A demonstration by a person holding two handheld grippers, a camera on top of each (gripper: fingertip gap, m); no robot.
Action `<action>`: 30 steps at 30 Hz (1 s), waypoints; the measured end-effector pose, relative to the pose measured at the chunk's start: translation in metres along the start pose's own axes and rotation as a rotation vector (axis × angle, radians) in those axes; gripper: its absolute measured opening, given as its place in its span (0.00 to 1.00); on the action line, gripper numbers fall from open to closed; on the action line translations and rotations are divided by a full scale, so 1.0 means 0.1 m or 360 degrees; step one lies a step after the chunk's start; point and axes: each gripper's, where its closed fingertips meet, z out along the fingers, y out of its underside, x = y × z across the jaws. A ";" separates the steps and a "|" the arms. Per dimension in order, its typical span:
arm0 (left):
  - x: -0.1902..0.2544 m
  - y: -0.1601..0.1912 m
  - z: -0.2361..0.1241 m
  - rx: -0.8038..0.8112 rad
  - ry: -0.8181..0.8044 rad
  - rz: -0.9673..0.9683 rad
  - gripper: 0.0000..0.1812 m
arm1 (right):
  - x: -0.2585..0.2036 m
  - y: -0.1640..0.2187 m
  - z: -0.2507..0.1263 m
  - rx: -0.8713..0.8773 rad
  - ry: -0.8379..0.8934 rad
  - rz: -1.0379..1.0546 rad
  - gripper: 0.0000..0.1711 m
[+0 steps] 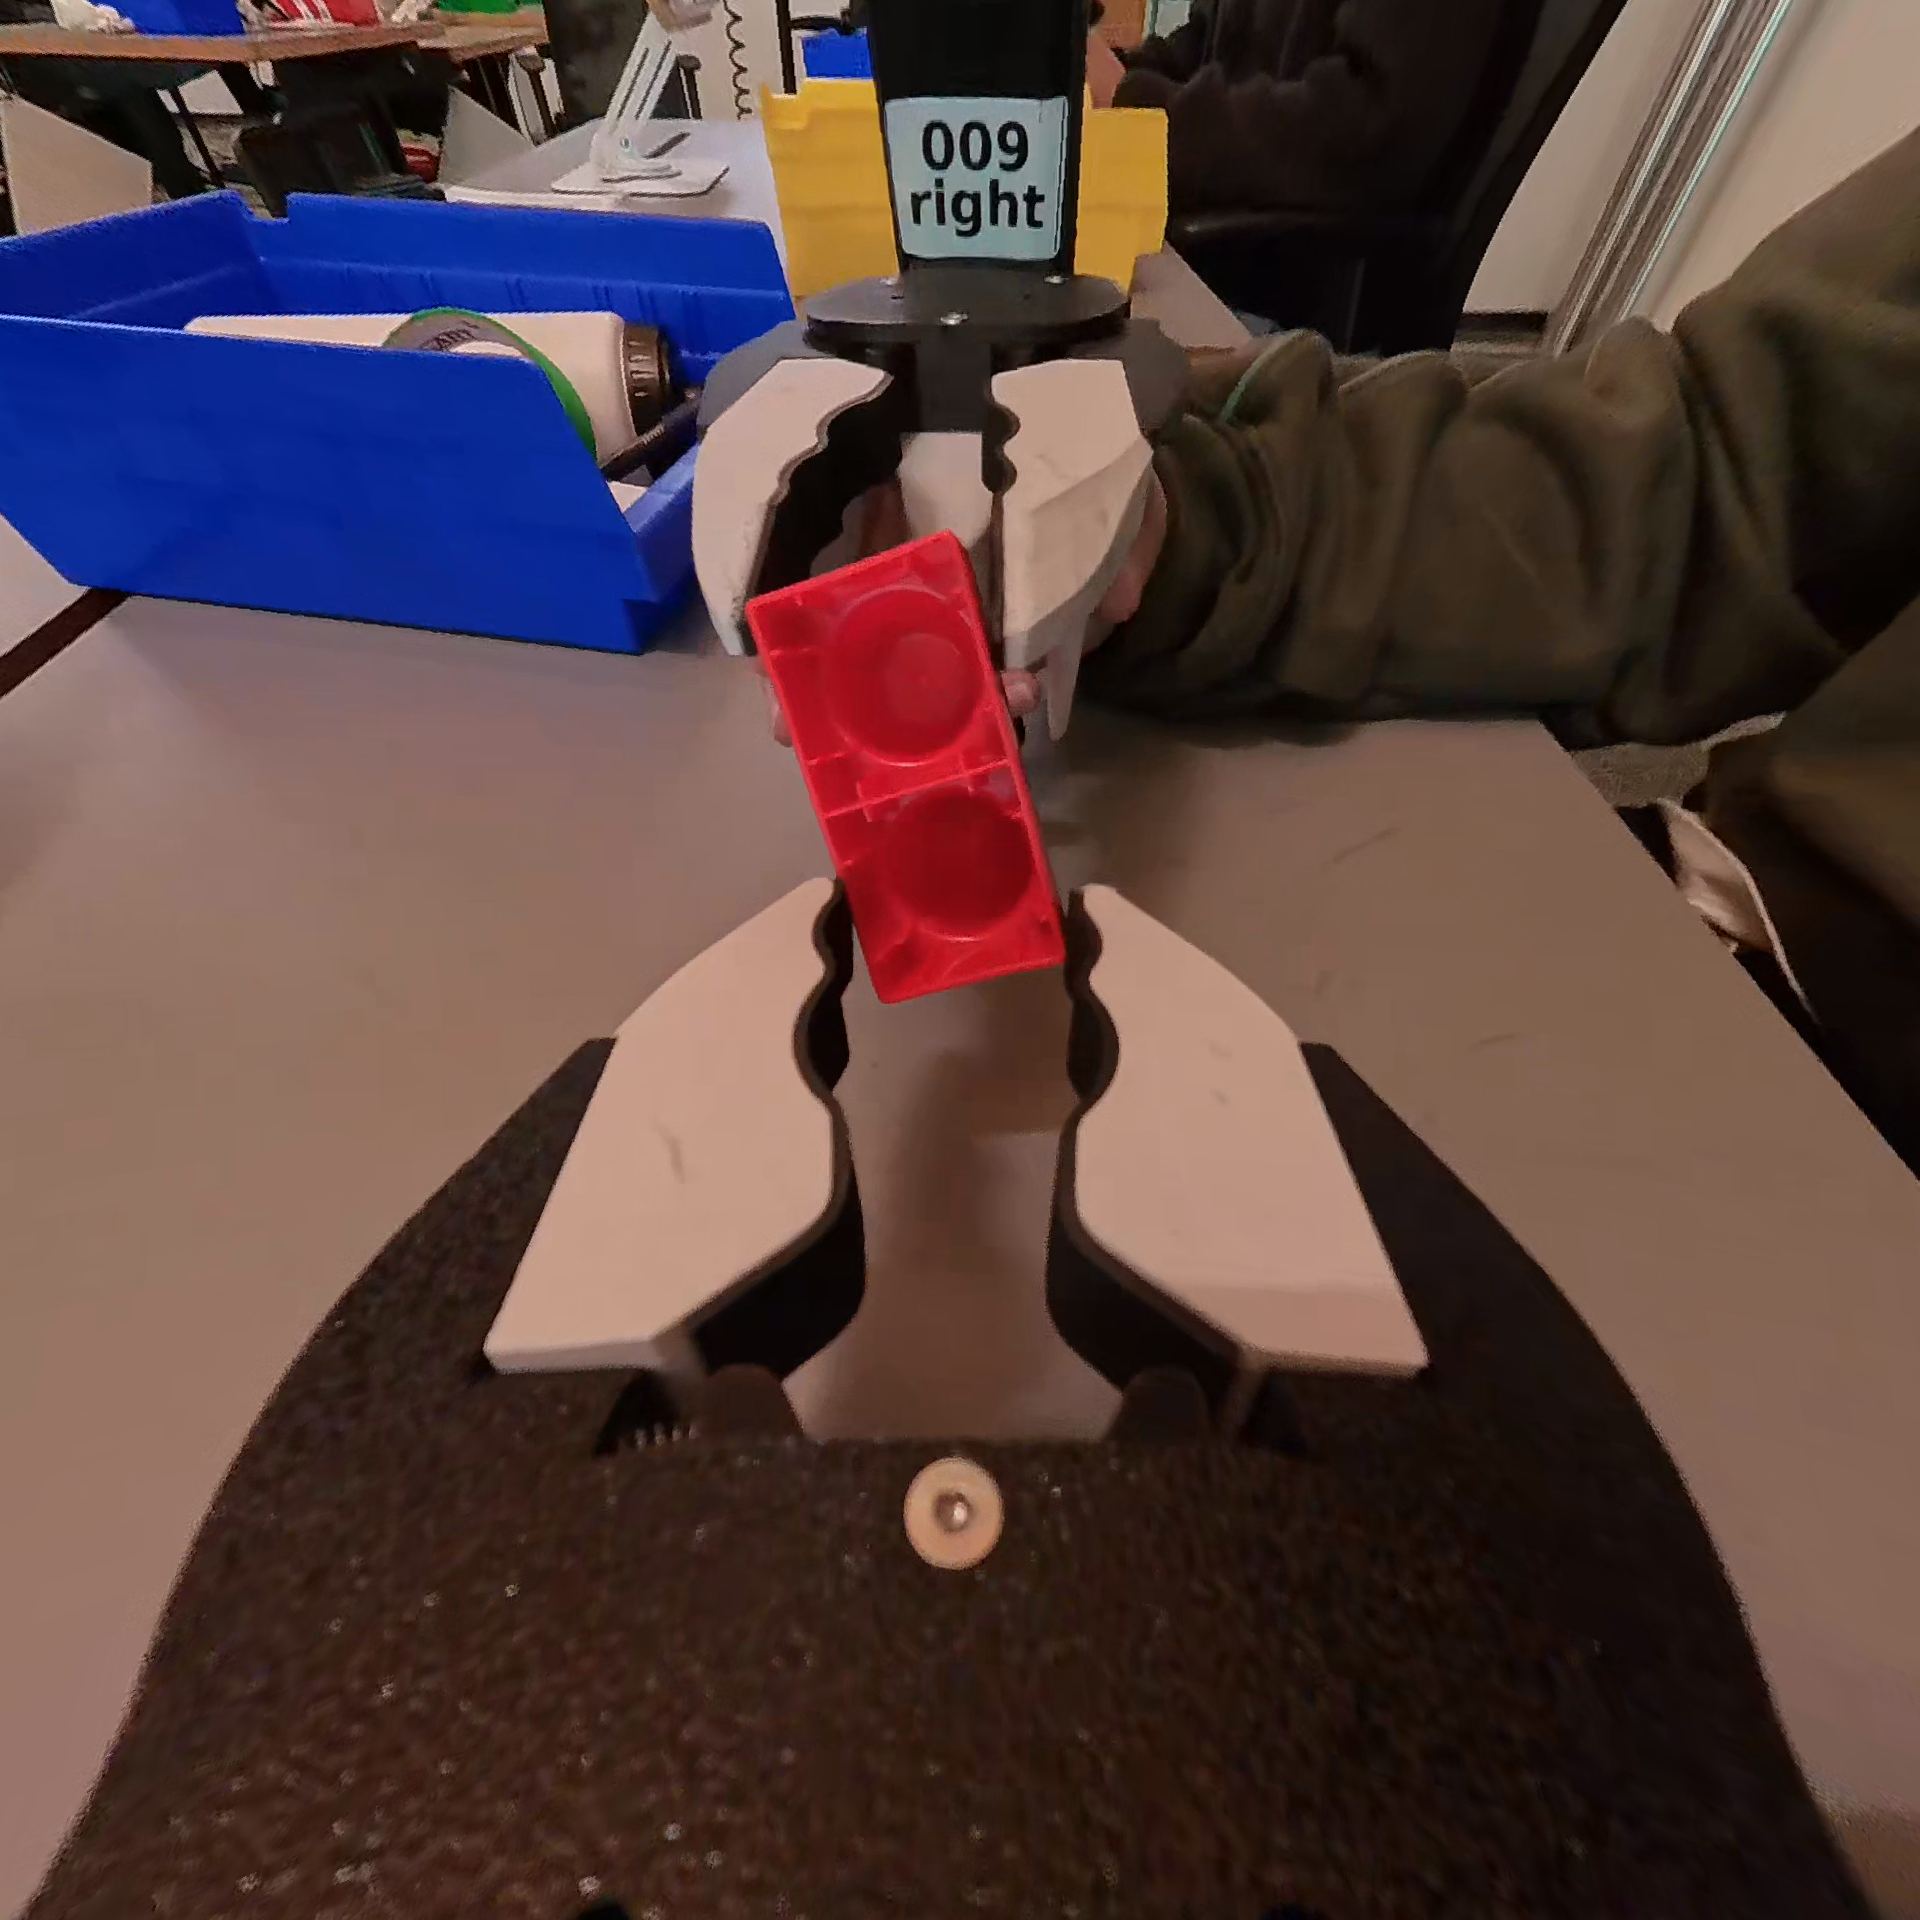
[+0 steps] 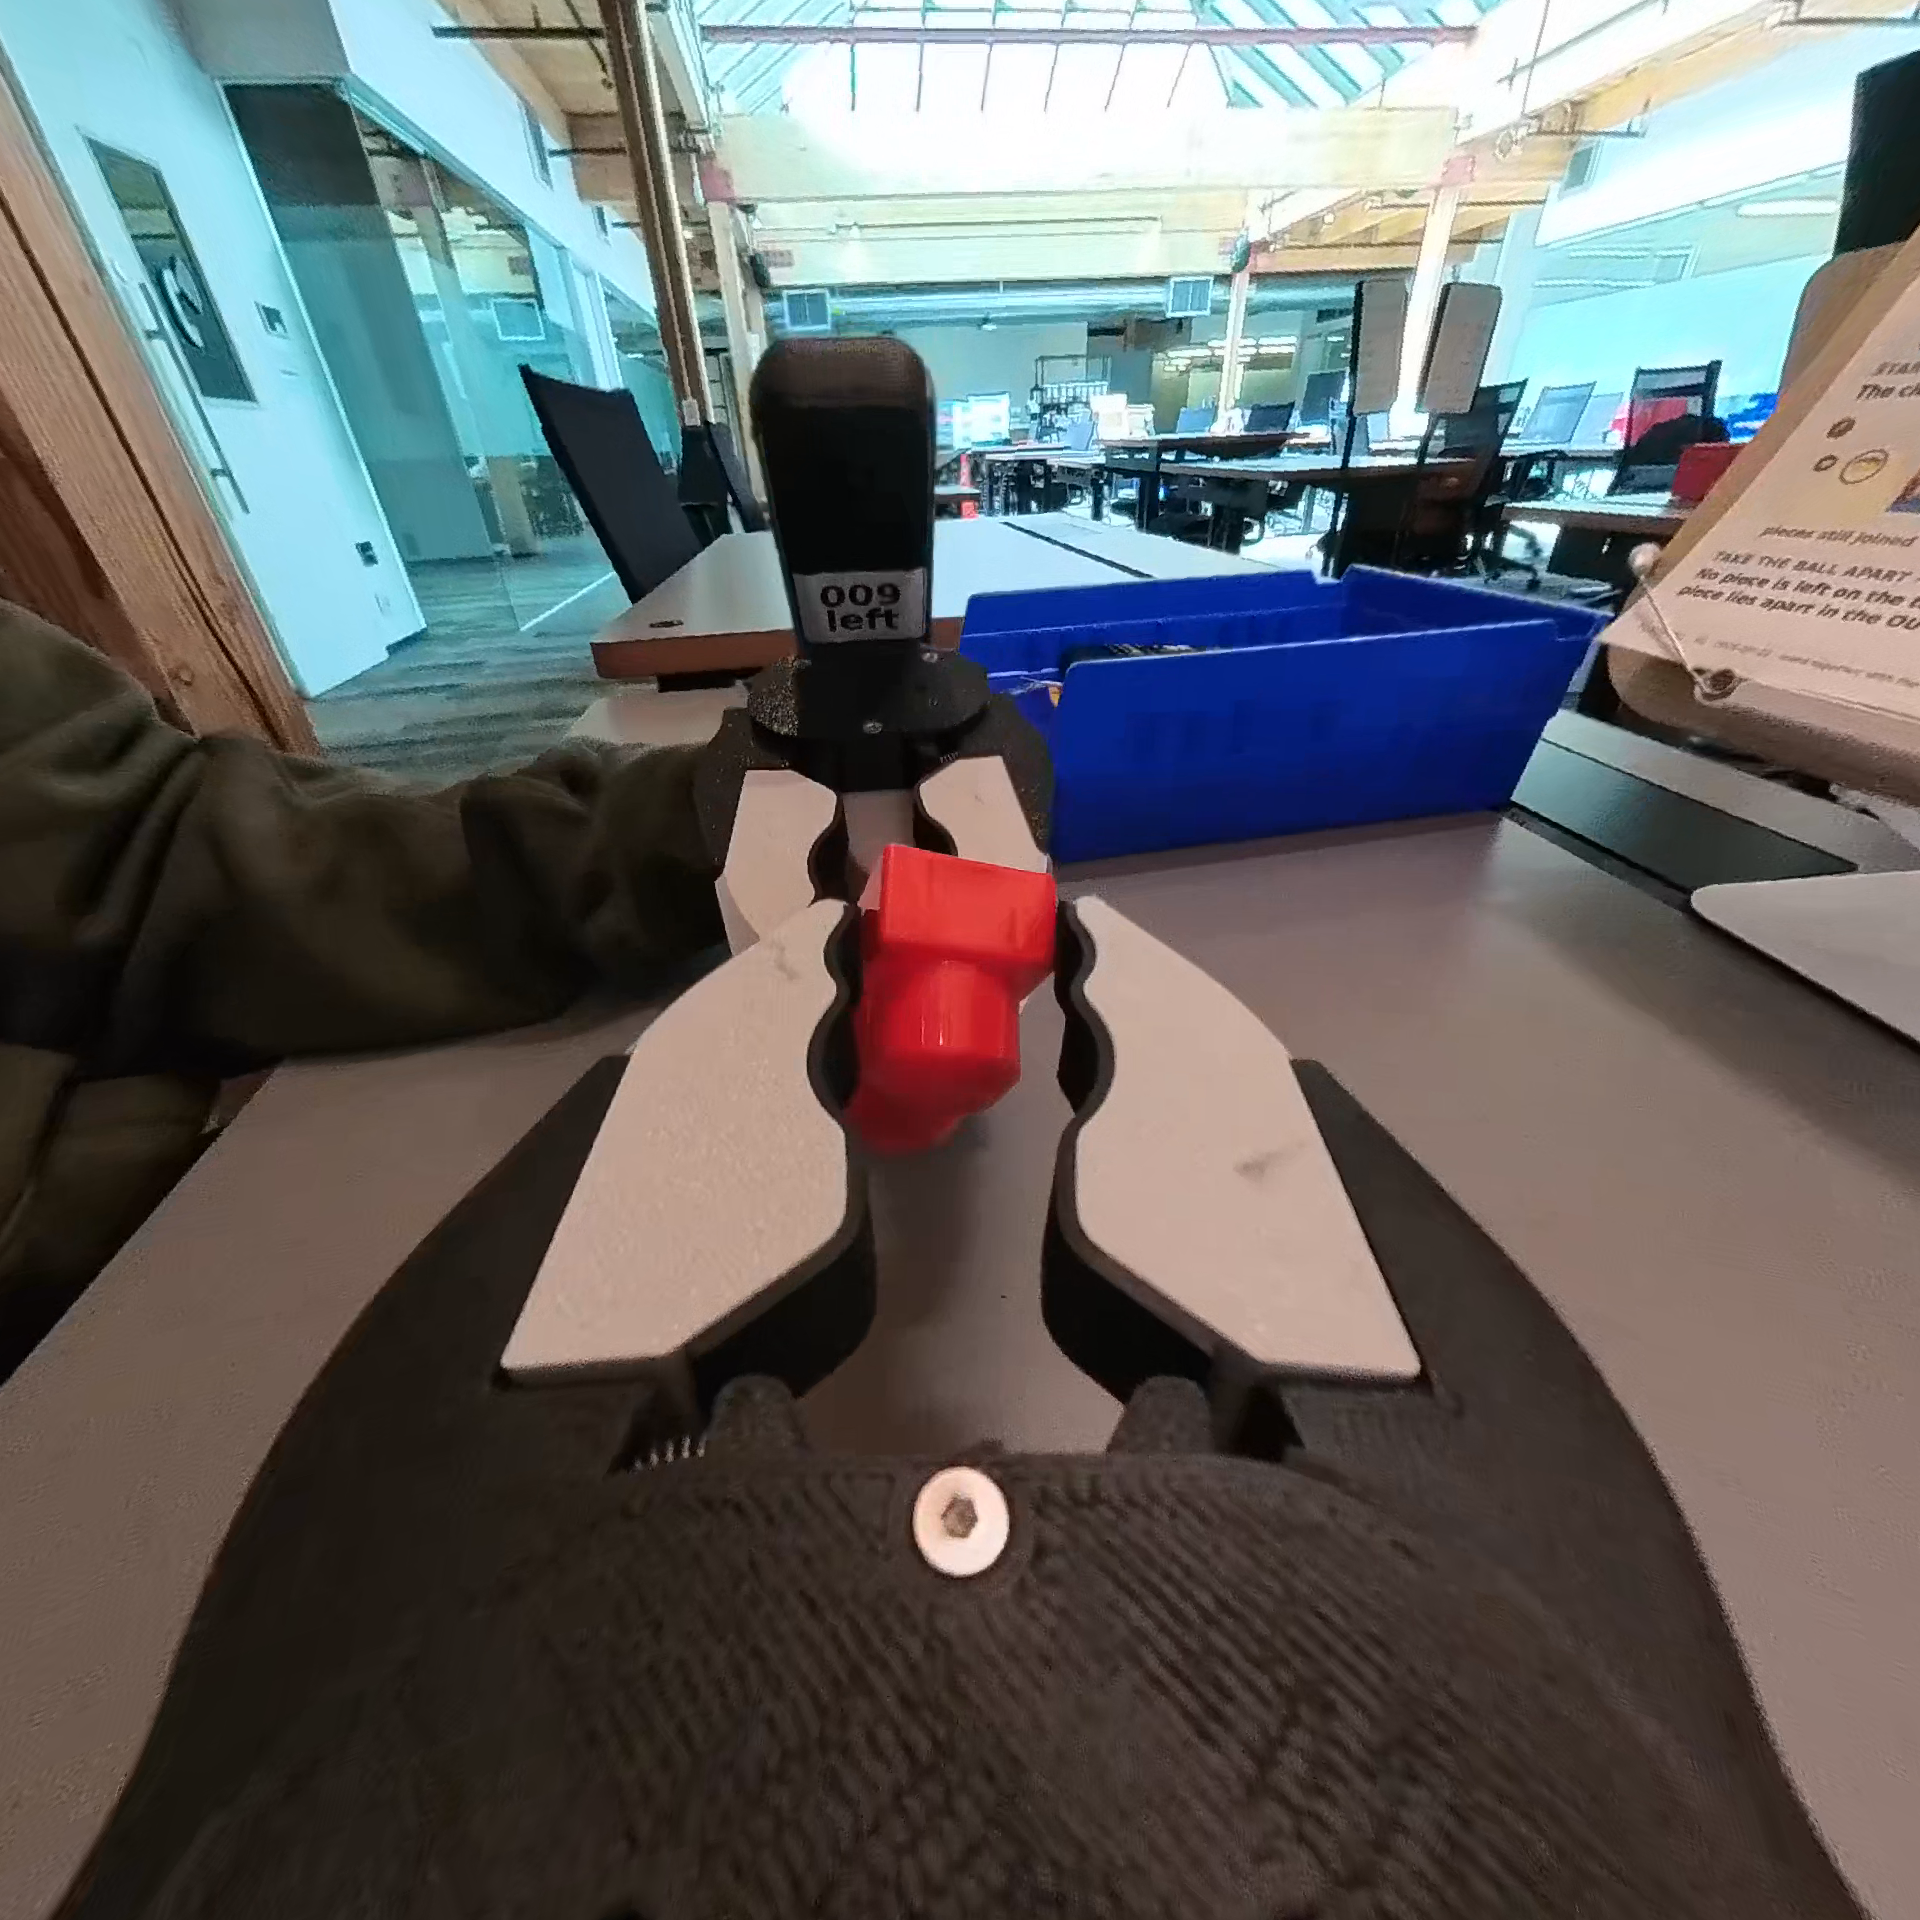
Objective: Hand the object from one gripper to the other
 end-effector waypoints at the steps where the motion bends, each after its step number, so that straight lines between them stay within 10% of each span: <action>1: -0.02 -0.03 0.01 0.0026 -0.0019 -0.0026 0.21 | 0.02 -0.03 0.00 0.0019 0.0016 0.0036 0.21; 9: -0.36 -0.58 -0.13 0.0306 -0.1065 0.0844 0.33 | 0.59 -0.35 -0.29 0.0704 0.0326 0.0878 0.21; 15: -0.39 -0.54 0.00 0.0194 -0.1216 0.0996 0.32 | 0.56 -0.33 -0.26 0.0791 0.0192 0.1074 0.21; 24: -0.32 -0.54 -0.06 0.0233 -0.0988 0.0836 0.24 | 0.40 -0.35 -0.18 0.0660 0.0066 0.0799 0.22; 30: -0.14 -0.54 -0.18 0.0410 -0.0504 0.0362 0.24 | 0.46 -0.29 -0.28 0.0433 0.0197 0.0645 0.42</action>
